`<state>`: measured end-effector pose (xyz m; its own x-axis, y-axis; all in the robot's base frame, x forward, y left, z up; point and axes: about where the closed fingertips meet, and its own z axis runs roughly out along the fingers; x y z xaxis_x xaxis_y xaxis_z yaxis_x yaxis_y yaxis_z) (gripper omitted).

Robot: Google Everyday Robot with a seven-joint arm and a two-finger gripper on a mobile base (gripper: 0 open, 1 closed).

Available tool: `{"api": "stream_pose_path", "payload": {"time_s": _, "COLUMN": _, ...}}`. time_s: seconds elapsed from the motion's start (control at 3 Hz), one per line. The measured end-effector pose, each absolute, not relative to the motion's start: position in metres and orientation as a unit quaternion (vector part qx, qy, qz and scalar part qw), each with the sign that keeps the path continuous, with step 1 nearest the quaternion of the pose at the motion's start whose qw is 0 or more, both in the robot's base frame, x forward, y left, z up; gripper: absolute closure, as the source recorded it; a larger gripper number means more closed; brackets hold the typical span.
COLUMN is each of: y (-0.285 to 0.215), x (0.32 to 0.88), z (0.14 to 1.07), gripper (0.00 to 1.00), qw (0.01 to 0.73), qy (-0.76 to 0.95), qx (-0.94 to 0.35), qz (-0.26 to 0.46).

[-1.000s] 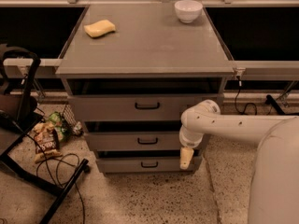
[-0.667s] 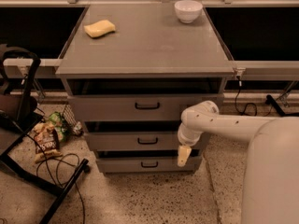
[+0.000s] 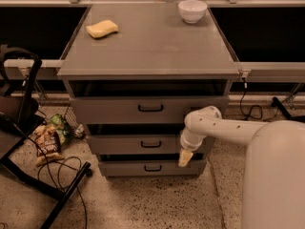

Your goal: Open middle drawer

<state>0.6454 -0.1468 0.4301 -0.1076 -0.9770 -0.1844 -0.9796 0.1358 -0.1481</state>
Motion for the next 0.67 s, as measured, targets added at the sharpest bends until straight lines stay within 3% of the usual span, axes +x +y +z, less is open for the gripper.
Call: {"api": "stream_pose_path", "payload": {"time_s": 0.67, "y": -0.1537, "x": 0.6404, "z": 0.4376, "gripper": 0.68, "qw": 0.112, "qy": 0.747, "qx": -0.656, "qz": 0.000}}
